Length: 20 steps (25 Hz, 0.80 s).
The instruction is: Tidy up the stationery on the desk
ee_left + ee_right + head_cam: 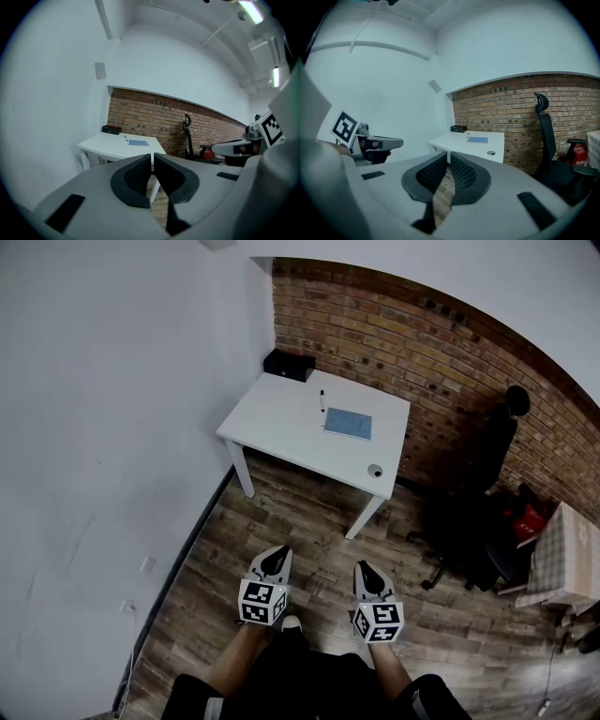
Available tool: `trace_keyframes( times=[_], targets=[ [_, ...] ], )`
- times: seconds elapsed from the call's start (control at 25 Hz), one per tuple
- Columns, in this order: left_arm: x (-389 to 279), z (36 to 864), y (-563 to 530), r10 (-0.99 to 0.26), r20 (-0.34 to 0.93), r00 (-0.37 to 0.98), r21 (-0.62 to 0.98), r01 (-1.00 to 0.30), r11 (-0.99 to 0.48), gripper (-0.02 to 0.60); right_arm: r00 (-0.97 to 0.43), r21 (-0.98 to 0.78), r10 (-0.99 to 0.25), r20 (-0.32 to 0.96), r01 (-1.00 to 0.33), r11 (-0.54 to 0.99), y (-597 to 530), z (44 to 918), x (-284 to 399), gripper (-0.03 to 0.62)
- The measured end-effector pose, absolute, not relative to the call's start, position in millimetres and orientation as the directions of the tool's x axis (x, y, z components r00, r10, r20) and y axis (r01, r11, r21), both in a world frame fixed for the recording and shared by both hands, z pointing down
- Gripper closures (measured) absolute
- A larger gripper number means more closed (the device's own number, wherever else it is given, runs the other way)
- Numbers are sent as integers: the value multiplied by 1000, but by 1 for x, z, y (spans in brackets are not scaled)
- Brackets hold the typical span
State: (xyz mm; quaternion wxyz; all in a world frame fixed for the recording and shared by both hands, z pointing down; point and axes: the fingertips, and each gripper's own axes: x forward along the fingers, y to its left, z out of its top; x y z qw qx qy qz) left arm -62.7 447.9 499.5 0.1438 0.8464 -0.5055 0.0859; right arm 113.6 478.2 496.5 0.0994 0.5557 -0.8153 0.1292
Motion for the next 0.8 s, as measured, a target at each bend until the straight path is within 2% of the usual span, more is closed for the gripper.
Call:
trace_keyframes(
  times=[0.8],
  targets=[
    [-112, 507, 361, -816, 294, 498, 158, -867, -473, 551, -346, -124, -882, 321, -938, 323, 389, 509, 66, 569]
  ],
)
